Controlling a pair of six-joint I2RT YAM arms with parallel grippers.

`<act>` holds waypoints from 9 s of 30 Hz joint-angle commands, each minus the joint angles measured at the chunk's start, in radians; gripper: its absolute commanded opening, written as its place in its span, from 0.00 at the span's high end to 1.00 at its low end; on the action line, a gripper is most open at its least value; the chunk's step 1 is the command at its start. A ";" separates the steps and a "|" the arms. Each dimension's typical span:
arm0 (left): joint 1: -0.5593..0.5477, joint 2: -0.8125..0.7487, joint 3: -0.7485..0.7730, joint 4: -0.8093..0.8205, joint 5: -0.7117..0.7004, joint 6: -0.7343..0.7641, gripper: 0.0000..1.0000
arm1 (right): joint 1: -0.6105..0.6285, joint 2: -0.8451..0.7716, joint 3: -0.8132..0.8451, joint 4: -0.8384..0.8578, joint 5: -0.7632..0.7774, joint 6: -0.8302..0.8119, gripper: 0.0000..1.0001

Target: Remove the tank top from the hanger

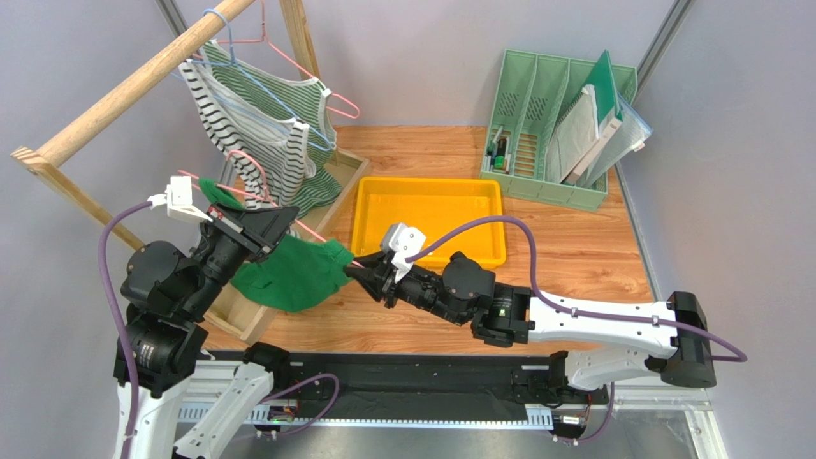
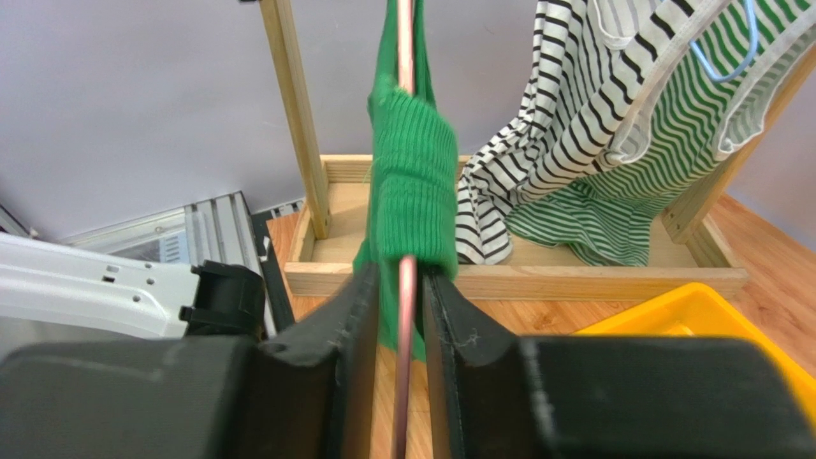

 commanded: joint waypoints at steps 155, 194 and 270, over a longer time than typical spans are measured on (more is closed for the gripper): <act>0.004 -0.224 0.045 -0.264 0.067 0.241 1.00 | -0.908 0.405 0.937 -0.519 -0.450 0.371 1.00; 0.004 -0.268 -0.115 -0.204 0.030 0.209 1.00 | -0.894 0.639 0.624 -1.298 0.544 0.405 0.18; 0.005 -0.359 -0.394 0.067 0.016 -0.243 0.78 | -0.044 -0.129 -0.191 -0.008 -0.153 0.242 1.00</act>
